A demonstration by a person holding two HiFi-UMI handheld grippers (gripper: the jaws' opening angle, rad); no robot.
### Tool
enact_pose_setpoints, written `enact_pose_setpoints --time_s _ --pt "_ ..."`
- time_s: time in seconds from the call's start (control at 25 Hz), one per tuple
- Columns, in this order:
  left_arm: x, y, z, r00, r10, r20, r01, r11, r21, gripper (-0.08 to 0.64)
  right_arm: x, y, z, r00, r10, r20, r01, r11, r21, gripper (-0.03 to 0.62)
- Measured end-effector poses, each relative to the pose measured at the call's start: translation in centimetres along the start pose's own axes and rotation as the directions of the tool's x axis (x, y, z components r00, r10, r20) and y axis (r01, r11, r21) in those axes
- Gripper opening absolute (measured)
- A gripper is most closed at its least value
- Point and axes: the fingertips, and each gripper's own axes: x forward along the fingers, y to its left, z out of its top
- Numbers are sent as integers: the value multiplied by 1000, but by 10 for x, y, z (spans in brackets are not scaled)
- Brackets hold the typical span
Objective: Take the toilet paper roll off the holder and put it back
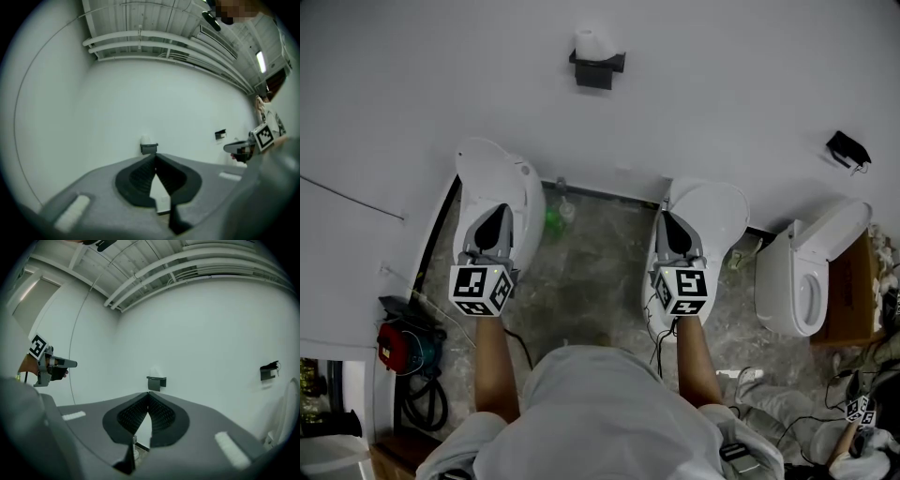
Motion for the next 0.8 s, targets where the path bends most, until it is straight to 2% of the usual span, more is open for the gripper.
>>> enact_pose_setpoints --time_s 0.24,0.44,0.8 --pt "30 3 -6 1000 -5 -1 5 1000 -4 0 28 -7 -5 1000 11 -11 -11 1000 -9 -2" --pt "65 11 -19 999 -48 14 48 999 -23 0 61 -13 -11 1000 -2 -5 2 1000 -22 -2" --pt "151 63 -34 994 -104 15 105 994 -45 1 155 -23 -15 999 -43 -17 43 999 -25 -2"
